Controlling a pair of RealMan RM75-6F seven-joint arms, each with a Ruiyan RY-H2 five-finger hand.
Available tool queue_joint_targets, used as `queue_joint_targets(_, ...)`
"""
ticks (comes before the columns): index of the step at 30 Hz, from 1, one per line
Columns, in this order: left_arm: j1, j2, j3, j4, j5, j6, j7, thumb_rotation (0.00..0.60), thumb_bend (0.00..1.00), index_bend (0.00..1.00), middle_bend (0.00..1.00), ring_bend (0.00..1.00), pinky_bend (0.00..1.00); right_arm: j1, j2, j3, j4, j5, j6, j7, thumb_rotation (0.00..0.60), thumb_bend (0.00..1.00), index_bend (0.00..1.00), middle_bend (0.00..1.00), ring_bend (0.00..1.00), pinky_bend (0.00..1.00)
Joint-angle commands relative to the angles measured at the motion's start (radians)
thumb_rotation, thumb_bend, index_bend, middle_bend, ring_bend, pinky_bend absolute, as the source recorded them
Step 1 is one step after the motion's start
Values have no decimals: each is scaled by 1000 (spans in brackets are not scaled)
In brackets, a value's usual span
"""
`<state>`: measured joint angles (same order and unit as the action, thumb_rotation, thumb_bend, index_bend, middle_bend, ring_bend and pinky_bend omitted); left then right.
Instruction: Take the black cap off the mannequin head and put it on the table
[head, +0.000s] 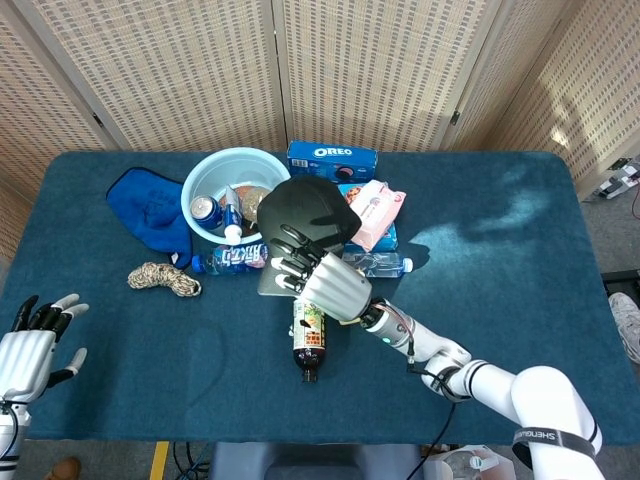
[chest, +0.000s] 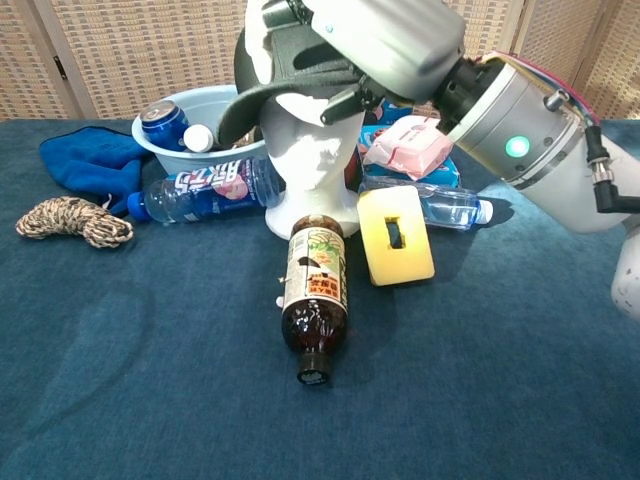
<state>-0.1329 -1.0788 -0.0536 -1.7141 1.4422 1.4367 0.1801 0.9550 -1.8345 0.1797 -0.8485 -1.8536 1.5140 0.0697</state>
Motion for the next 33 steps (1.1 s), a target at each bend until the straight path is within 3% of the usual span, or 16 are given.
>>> queue_joint_targets(1,2,1,0,2,-1,2,-2,600,293,251,162,163,19,9,-4,5,11,7,11,2,600,480,739,395,150,0)
queue_joint_targets(23,10,6,5,18,17,18,-38,600,293,251,162,163,19,138,9,110,27,108,-42,-111,600,484,740,395,151,0)
queue_joint_targets(33,10,9,8,25,26,13,-57,600,293,251,162,163,19,187,6,175,106,197,-73,-128,600,493,740,395,151,0)
